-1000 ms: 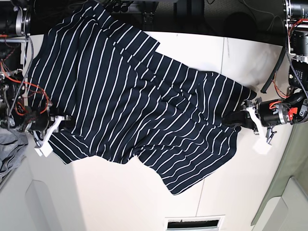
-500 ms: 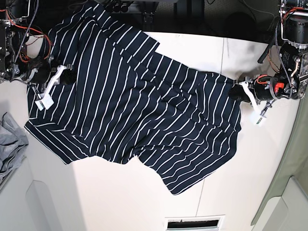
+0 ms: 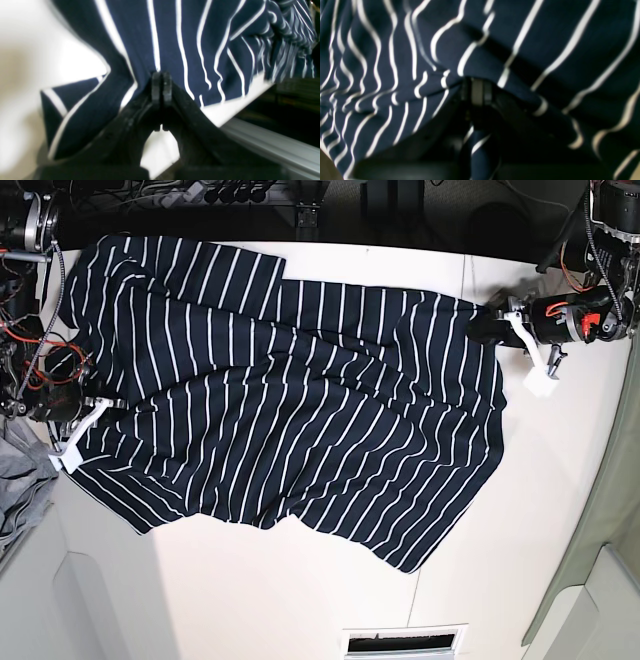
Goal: Layout the t-shirt on the table in an organized manner, then fold the t-shirt properly
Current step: 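Lay the shirt down and open both grippers, then grasp the shirt's side edges with both grippers and pull outward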
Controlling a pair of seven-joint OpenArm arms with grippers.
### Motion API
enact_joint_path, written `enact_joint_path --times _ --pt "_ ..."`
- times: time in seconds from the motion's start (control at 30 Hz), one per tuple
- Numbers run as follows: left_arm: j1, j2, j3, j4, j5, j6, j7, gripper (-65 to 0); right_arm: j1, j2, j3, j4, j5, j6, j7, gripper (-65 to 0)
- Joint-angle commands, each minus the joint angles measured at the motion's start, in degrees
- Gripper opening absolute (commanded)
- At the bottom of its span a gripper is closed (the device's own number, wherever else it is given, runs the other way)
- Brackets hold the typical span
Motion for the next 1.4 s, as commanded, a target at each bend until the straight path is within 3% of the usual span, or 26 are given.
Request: enact_joint_path --times 0.0,0.23,0.4,0.57,0.8,0.93,1.13,1.23,1.37 --pt "0.0 -0.4 -0.2 1.7 -1.7 -0.2 1.0 -65.0 2.5 0.6 0.1 0.2 -0.7 -0.6 0.1 -65.0" --pt "-0.7 0.3 -0.8 7.5 -3.7 -0.2 1.6 -65.0 7.6 -0.3 0.0 0.1 0.3 -0.6 -0.1 -65.0" --pt "-0.5 -1.6 -4.5 13.1 -3.9 -0.2 2.4 -65.0 6.8 2.2 0.5 2.9 7.5 -0.6 -6.0 -65.0" --pt "3.5 -4.6 -9.0 15.5 -8.6 -0.2 5.0 -55.0 -2.1 7.2 5.8 11.2 13.2 0.2 -10.0 -65.0" --pt "9.3 -5.7 -10.2 15.6 -12.8 -0.2 6.1 -54.6 -18.4 10.7 20.0 21.2 19.9 1.6 -13.9 -65.0" --pt "9.7 -5.5 -10.2 15.6 -12.8 -0.2 5.8 -54.6 -23.8 10.4 22.3 21.8 23.0 2.0 -13.2 -65.0" --pt "4.1 -5.5 -10.2 15.7 -11.6 -0.2 3.8 -54.6 -22.3 6.7 20.5 21.8 23.2 2.2 -11.9 -65.0" --pt "0.0 -4.8 -9.9 15.7 -5.0 -0.2 -1.9 -56.2 -21.3 4.5 18.4 21.8 23.2 2.5 -11.8 -65.0" --pt "-7.3 -2.3 -7.0 15.6 6.3 -0.2 -8.7 -65.0 -19.4 2.0 14.2 21.8 20.4 2.4 -10.5 -65.0"
